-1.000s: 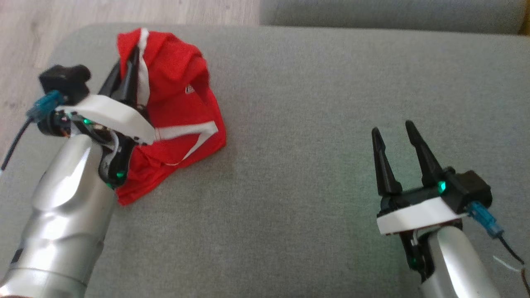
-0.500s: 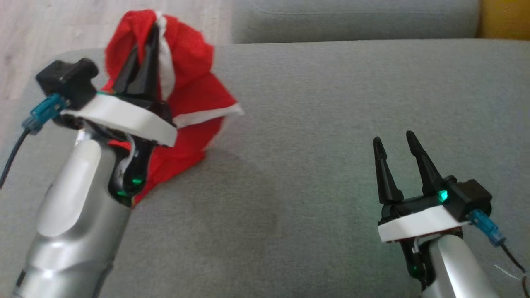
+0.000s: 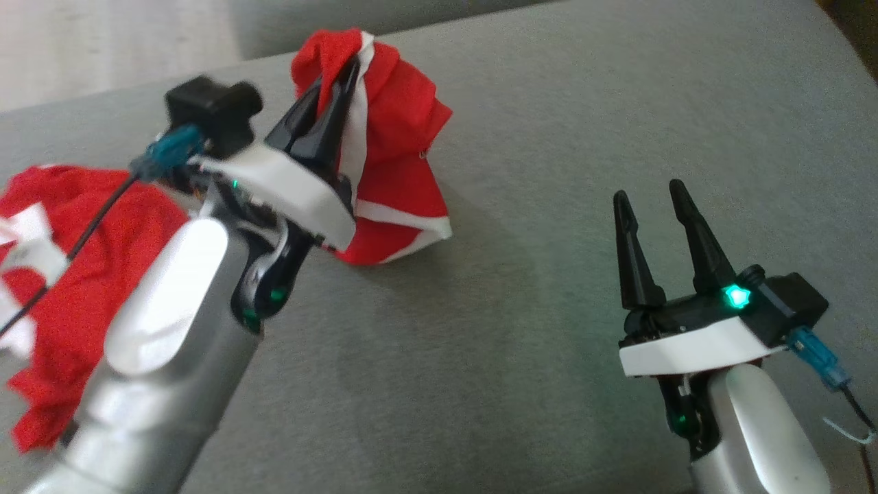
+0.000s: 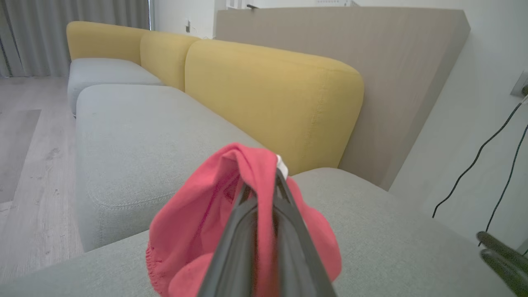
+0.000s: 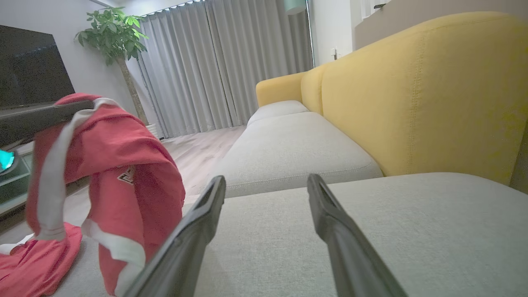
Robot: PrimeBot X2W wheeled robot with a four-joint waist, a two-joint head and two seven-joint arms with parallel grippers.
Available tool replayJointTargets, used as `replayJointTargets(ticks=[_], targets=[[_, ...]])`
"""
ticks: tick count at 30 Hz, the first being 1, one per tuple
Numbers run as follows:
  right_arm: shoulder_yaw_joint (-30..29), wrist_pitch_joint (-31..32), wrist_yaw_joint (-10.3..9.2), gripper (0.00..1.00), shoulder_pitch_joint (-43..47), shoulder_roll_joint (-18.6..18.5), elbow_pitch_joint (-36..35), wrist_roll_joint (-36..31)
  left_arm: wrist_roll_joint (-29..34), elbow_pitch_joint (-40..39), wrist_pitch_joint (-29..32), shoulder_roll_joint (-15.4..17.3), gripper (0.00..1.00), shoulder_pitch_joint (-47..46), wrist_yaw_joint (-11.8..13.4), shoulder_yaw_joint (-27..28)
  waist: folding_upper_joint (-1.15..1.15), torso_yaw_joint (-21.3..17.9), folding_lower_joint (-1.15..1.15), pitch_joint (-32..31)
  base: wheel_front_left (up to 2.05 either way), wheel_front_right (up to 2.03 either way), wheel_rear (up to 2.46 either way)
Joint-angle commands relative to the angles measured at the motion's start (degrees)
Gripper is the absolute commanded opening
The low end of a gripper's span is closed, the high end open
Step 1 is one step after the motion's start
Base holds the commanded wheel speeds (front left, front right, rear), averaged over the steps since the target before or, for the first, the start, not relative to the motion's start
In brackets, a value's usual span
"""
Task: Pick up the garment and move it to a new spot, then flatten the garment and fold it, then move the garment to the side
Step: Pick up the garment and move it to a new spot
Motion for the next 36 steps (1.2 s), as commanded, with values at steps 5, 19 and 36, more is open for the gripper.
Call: replayJointTargets(ticks=[5, 19, 36], targets=[[2.17, -0.62, -0.04, 1.00, -2.42, -0.22, -3.44, 1.74, 3.22, 4.36, -1.46, -0.71, 0.46, -9.83, -0.99, 0.29, 0.00, -7.99, -0.01, 5.05, 0.00, 0.00, 0.00], [0.85, -0.62, -0.04, 1.00, -2.17, -0.22, -4.88, 1.91, 5.92, 19.27, -16.05, -1.21, 1.00, -19.12, -2.98, 2.22, 0.00, -4.92, -0.01, 5.23, 0.00, 0.00, 0.00], [-3.34, -0.62, -0.04, 1.00, 3.07, -0.22, -0.79, -3.29, 7.27, 12.05, -24.66, 2.37, 1.00, 7.27, 3.40, 1.10, 0.00, 10.61, -0.01, -5.02, 0.00, 0.00, 0.00]])
